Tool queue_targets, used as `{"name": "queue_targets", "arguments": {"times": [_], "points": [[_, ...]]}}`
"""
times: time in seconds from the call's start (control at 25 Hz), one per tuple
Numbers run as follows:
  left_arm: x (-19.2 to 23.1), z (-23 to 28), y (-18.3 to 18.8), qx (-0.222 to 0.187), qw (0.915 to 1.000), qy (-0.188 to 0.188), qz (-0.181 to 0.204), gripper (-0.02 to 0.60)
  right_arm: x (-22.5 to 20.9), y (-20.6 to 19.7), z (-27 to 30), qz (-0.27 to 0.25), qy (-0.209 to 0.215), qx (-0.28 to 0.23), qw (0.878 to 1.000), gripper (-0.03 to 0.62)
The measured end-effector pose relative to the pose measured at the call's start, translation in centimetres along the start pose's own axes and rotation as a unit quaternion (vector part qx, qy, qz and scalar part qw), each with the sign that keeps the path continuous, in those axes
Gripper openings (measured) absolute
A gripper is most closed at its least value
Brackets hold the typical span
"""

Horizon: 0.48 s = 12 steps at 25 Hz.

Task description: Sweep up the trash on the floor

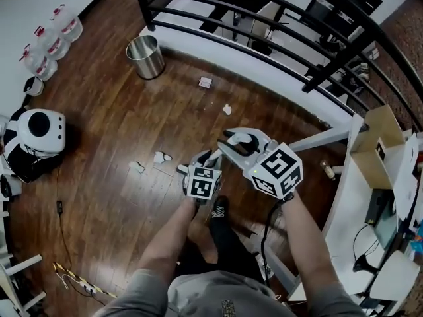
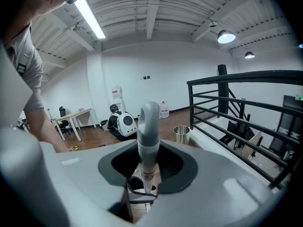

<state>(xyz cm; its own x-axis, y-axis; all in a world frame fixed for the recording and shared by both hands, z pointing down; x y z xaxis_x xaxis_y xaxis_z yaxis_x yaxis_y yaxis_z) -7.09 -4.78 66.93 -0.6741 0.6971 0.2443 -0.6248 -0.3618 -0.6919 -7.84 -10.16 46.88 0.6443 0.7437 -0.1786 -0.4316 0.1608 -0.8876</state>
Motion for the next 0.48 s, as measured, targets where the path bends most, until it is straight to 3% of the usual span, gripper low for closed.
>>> {"name": "queue_targets", "arguments": {"times": [0.24,0.48], "points": [[-0.1,3.0,3.1,0.012,0.9997,0.007,0.019,0.132,-4.2,0.5,-0.6,0.005,0.01,-0.011,1.0,0.091],[1.1,1.3,5.1,0.005,0.9994,0.013,0.033,0.123,-3.7,3.4,0.3,0.002,0.046,-0.042,0.998,0.091]]}}
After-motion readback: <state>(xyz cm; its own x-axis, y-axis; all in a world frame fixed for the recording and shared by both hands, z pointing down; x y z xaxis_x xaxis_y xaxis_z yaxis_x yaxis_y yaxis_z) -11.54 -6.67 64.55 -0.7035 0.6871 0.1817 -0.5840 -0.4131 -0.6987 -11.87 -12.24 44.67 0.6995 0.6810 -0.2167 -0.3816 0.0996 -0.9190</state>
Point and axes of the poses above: the fingertips, and each gripper's own axes: z forward along the fingers, x to its left, y out of its top, the point moved 4 cm from there along -z, backward along the fingers, and after that the axes turned 1 degree about -z, right-handed, at the moved point
